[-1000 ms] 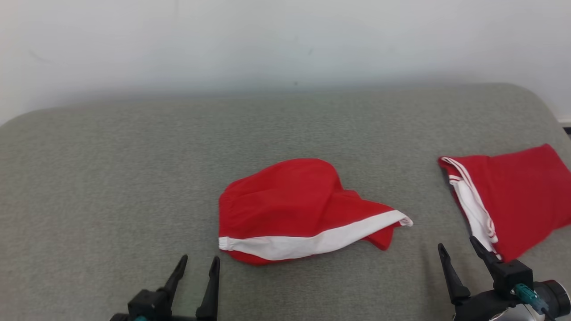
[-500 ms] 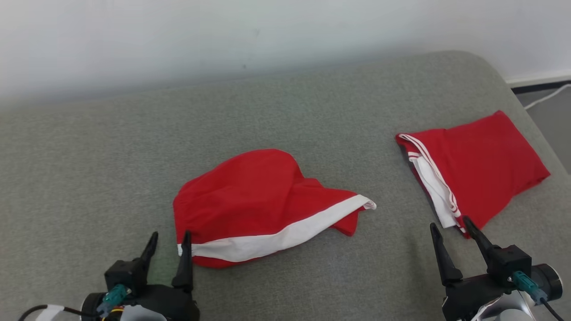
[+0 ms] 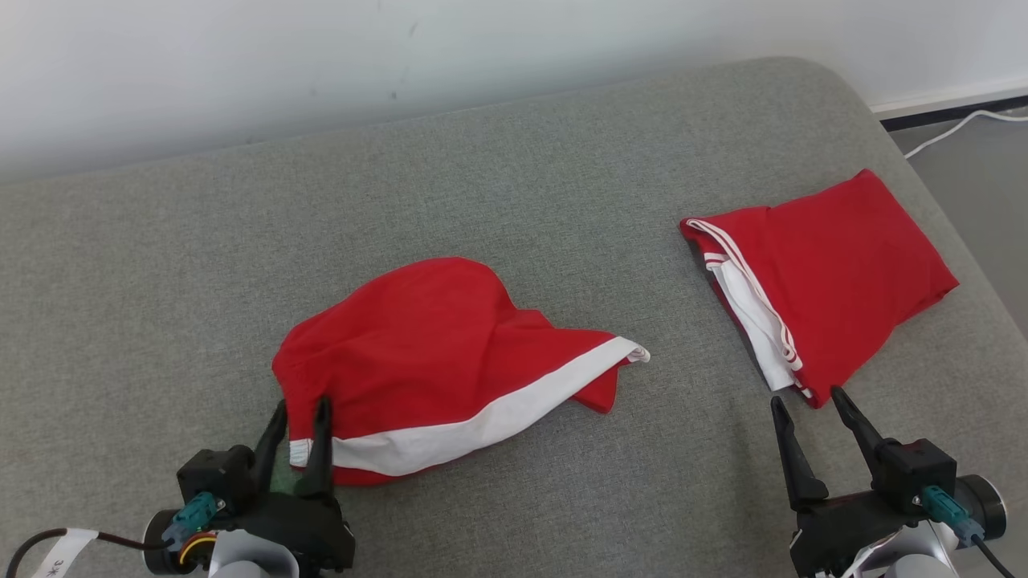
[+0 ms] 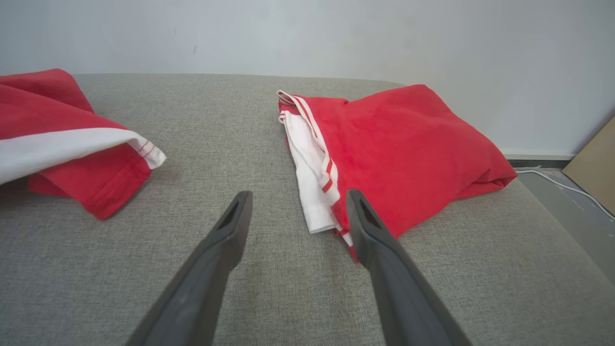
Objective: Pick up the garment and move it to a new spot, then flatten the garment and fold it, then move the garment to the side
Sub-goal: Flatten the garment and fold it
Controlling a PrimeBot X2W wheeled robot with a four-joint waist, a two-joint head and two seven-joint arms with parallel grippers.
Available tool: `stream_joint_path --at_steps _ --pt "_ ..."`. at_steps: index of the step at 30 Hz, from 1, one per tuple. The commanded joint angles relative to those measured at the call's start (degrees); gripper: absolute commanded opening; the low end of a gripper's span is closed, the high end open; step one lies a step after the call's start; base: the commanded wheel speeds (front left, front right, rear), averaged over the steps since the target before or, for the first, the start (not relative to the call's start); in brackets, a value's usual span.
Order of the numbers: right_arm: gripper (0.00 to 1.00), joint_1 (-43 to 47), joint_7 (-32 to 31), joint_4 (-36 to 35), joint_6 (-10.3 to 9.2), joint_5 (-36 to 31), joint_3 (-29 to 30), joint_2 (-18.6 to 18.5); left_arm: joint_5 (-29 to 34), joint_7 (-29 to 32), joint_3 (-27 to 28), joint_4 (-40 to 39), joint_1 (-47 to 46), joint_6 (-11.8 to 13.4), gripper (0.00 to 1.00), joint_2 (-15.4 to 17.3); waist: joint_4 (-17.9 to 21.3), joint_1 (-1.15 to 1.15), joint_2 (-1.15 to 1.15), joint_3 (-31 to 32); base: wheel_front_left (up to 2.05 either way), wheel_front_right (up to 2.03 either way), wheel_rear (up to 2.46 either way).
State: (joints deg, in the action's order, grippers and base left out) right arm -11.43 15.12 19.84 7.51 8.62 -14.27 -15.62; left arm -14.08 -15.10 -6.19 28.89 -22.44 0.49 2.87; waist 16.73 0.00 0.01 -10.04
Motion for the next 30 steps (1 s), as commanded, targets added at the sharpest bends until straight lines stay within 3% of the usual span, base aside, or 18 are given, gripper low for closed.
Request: stream_joint_path --at_steps 1,2,9,16,28,29,30 --pt "1.00 -0.5 0.0 0.2 -0.05 0.3 0.0 0.4 0.4 -0.1 -0.1 0.1 -0.3 -0.3 0.24 0.1 0.1 0.00 -0.01 0.0 0.00 0.00 0.00" --pt "1.00 -0.6 0.0 0.2 -0.05 0.4 0.0 0.5 0.5 -0.1 -0.1 0.3 -0.4 -0.3 0.00 0.1 0.1 0.00 -0.01 0.0 0.00 0.00 0.00" --pt "1.00 -0.4 0.0 -0.5 -0.05 0.8 0.9 0.7 2.0 -0.1 2.0 -4.5 -0.3 0.7 0.00 0.1 -0.8 0.00 -0.01 -0.2 0.00 0.00 0.00" --pt "1.00 0.0 0.0 -1.6 -0.05 0.3 1.8 0.9 5.0 -0.1 8.6 -9.1 2.7 2.6 0.00 0.1 -3.2 0.00 -0.01 0.2 0.00 0.00 0.00" --pt "1.00 -0.6 0.0 -3.0 -0.05 1.0 0.4 1.9 7.9 -0.1 15.8 -6.8 7.1 0.2 0.00 0.3 -5.2 0.00 -0.01 1.5 0.00 0.00 0.00" --pt "1.00 -0.6 0.0 -3.1 -0.05 1.0 0.1 2.0 8.0 -0.1 15.9 -6.3 7.6 0.3 0.04 0.3 -5.5 0.00 -0.01 1.9 0.00 0.00 0.00" --pt "1.00 -0.4 0.0 -3.1 -0.05 1.0 -0.2 2.0 8.1 -0.1 15.8 -5.6 7.9 0.5 0.24 0.2 -5.8 0.00 -0.01 2.3 0.00 0.00 0.00"
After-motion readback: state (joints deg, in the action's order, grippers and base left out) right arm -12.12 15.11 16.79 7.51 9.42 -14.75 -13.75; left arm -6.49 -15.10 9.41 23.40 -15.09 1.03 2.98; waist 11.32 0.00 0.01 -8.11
